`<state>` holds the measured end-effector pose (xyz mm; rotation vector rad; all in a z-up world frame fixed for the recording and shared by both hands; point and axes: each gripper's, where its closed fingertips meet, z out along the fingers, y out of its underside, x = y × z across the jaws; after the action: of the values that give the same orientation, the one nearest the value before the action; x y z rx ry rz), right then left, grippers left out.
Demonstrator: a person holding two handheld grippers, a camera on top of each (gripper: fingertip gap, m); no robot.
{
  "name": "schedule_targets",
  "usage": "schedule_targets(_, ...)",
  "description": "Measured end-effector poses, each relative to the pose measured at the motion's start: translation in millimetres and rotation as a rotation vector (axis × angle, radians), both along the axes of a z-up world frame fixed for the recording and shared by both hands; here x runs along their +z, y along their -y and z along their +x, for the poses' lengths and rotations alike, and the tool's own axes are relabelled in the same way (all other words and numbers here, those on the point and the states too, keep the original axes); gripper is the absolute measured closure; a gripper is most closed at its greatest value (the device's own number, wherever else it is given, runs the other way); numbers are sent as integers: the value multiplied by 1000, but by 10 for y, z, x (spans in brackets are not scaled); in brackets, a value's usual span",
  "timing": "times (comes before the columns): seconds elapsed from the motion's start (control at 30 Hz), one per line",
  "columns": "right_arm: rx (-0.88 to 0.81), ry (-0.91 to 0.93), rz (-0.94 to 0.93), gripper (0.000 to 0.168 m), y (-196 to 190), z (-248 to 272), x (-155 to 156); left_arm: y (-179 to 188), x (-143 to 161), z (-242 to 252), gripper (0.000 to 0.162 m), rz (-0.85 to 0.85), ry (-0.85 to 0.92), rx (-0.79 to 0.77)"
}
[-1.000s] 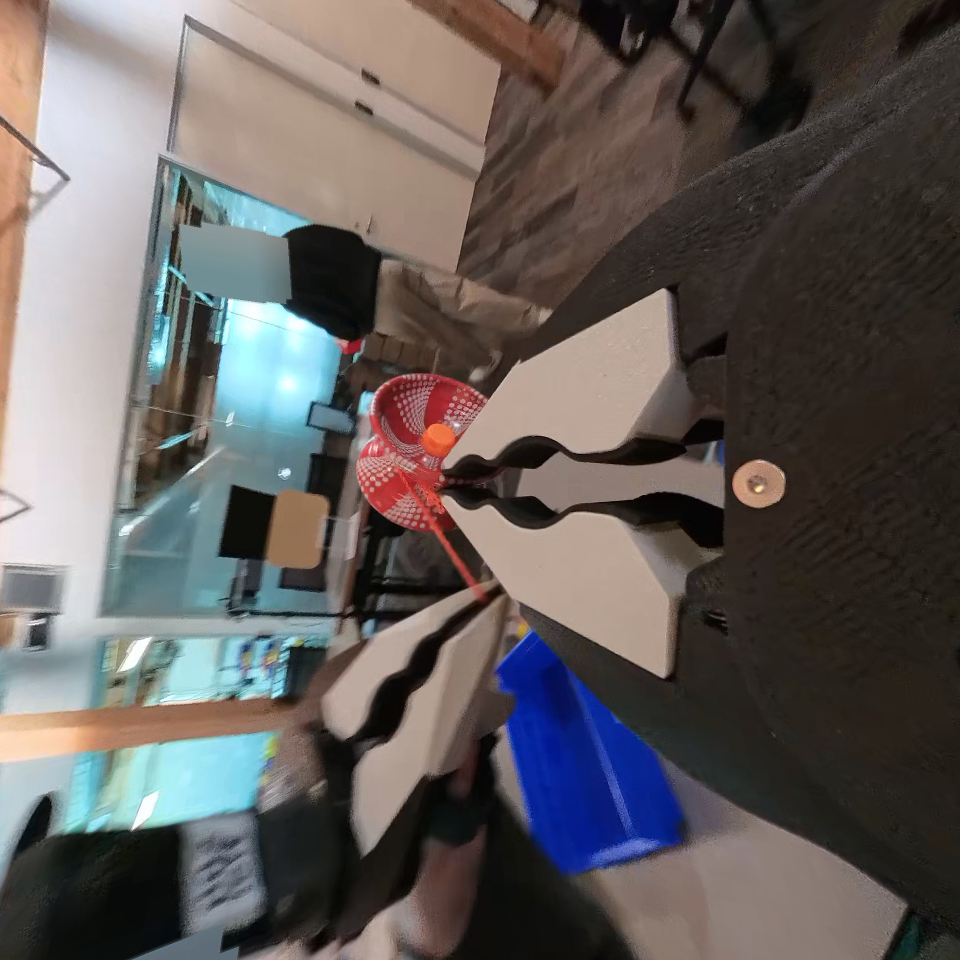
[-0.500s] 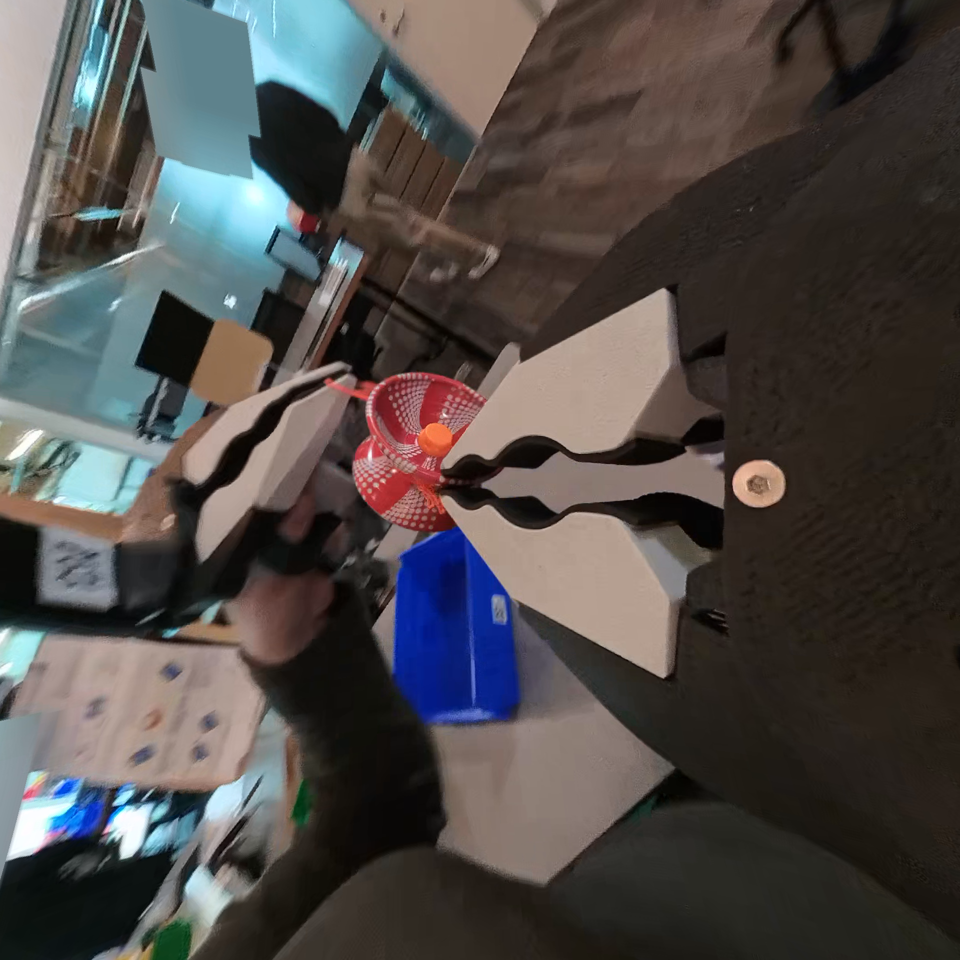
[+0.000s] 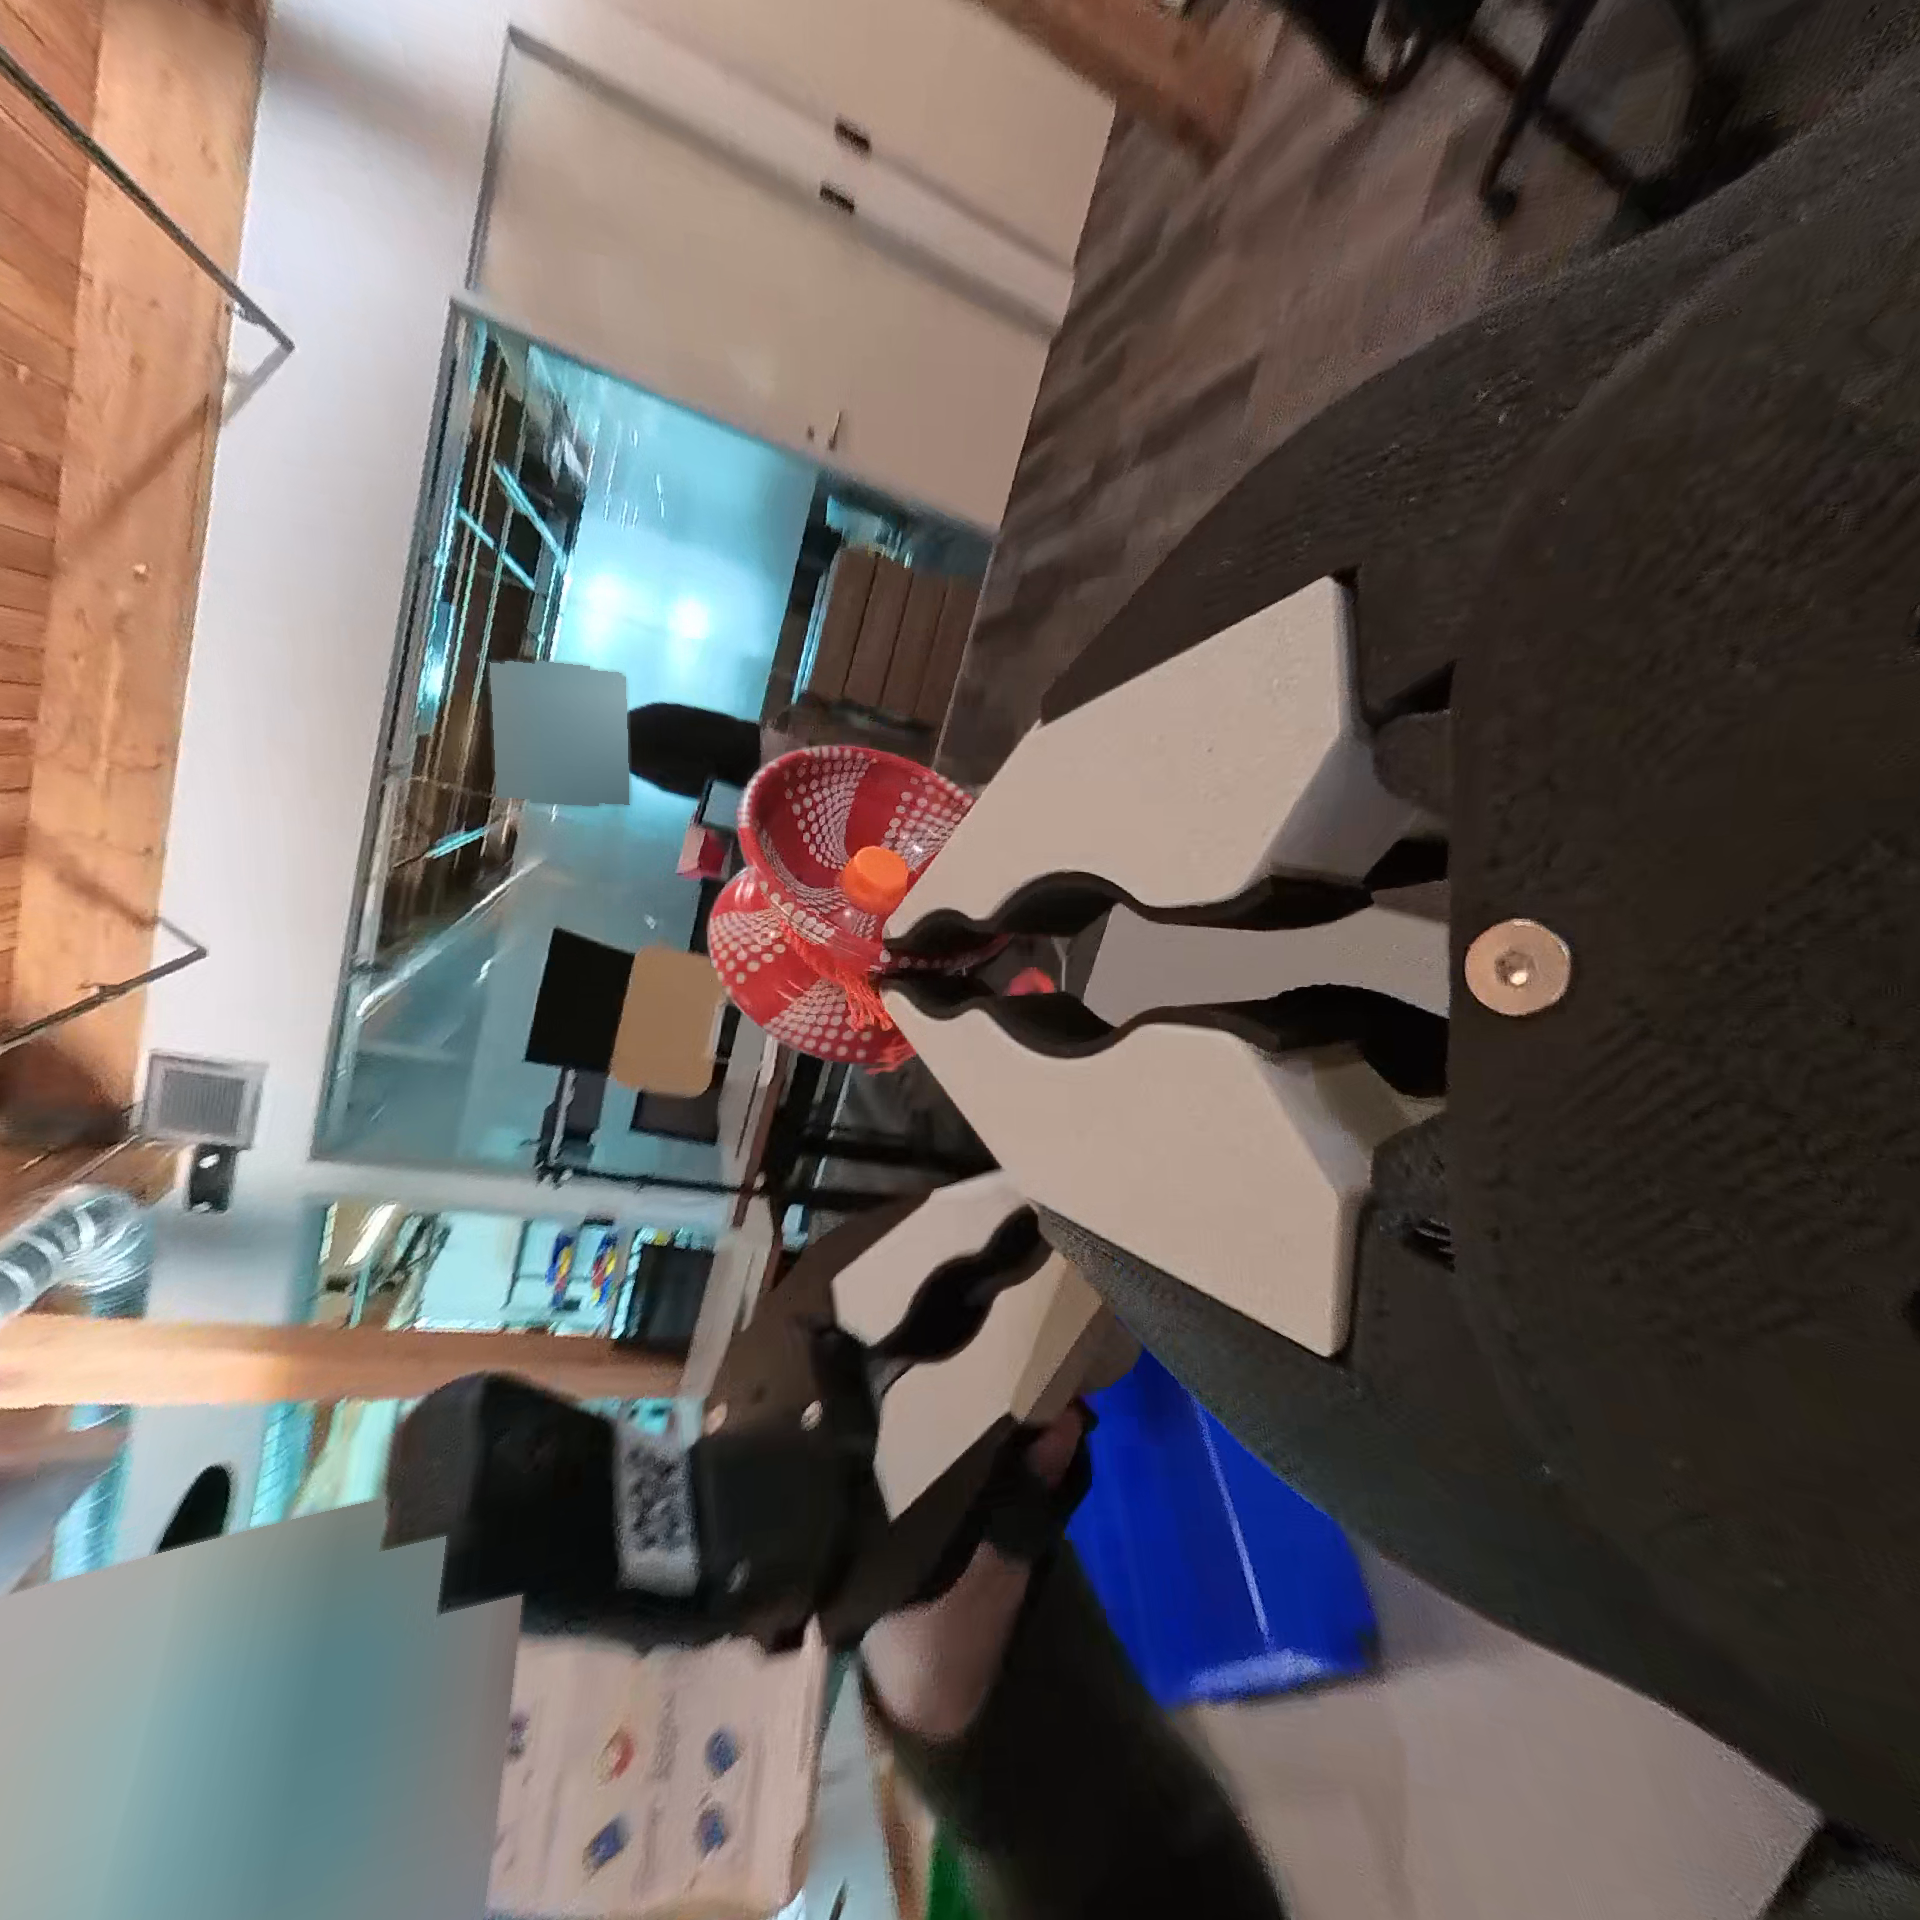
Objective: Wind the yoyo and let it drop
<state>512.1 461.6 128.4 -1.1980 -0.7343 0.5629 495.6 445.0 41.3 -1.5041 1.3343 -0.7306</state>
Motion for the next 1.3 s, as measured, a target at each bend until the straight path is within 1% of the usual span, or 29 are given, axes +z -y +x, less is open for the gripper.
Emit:
schedule_targets(0.03, 40, -25, -25, 167, 25, 11, 17, 27, 44, -5, 145, -4, 55, -57)
schedule_targets(0.1, 184, -80, -111, 167, 118, 0, 33, 41, 305, -56, 102, 10, 231, -165)
schedule_targets(0.13, 273, -107, -163, 167, 175, -14, 30, 31, 471, -103, 91, 6, 327, -218)
schedule_targets(0.17, 376, -125, -225, 167, 249, -42, 14, 46, 636, -153, 83, -19, 418, -288)
schedule_targets(0.23, 552, -174, -315, 167, 384, -83, 10, 105, 888, -221, 79, -111, 535, -442)
schedule_targets(0.27, 628, -183, -349, 167, 449, -109, -7, 103, 930, -207, 79, -155, 541, -487)
schedule_targets(0.37, 733, -175, -408, 167, 555, -206, -97, 203, 738, -40, 80, -238, 392, -607)
schedule_targets(0.4, 750, -164, -416, 167, 583, -236, -130, 310, 667, -8, 89, -272, 348, -678)
schedule_targets(0.43, 758, -154, -419, 167, 597, -258, -157, 415, 612, 4, 105, -306, 314, -748)
schedule_targets(0.47, 766, -147, -416, 167, 610, -262, -176, 464, 553, 35, 119, -326, 289, -772)
schedule_targets(0.5, 774, -146, -412, 167, 625, -264, -179, 485, 501, 52, 126, -327, 274, -789)
schedule_targets(0.53, 770, -153, -404, 167, 623, -254, -169, 483, 478, 63, 126, -330, 277, -794)
schedule_targets(0.6, 698, -165, -386, 166, 536, -224, -164, 415, 463, 82, 127, -309, 307, -768)
schedule_targets(0.63, 635, -188, -370, 159, 477, -181, -151, 378, 468, 88, 126, -295, 327, -755)
schedule_targets(0.67, 557, -218, -351, 142, 387, -115, -116, 325, 500, 100, 127, -288, 365, -731)
schedule_targets(0.7, 466, -245, -322, 130, 297, -23, -85, 268, 532, 114, 127, -290, 403, -705)
schedule_targets(0.73, 367, -269, -276, 127, 221, 76, -55, 208, 559, 131, 127, -290, 438, -682)
schedule_targets(0.8, 219, -249, -177, 127, 202, 152, -62, 90, 594, 190, 127, -280, 488, -617)
schedule_targets(0.9, 116, -158, -122, 128, 276, 77, -187, -51, 624, 306, 127, -274, 527, -551)
schedule_targets(0.93, 79, -146, -118, 128, 274, 78, -223, -77, 612, 356, 127, -276, 523, -544)
schedule_targets(1.0, -7, -157, -113, 130, 223, 176, -264, -45, 603, 441, 127, -311, 514, -587)
schedule_targets(1.03, -12, -180, -128, 131, 226, 225, -266, -4, 617, 477, 128, -335, 518, -628)
schedule_targets(1.1, 46, -258, -194, 136, 258, 282, -287, 47, 622, 567, 128, -376, 504, -689)
schedule_targets(1.2, 166, -420, -305, 135, 324, 415, -298, 120, 636, 716, 129, -440, 491, -785)
schedule_targets(1.27, 279, -527, -366, 143, 414, 474, -278, 191, 663, 798, 127, -484, 497, -863)
schedule_targets(1.3, 329, -589, -383, 146, 456, 518, -246, 211, 653, 865, 128, -494, 486, -877)
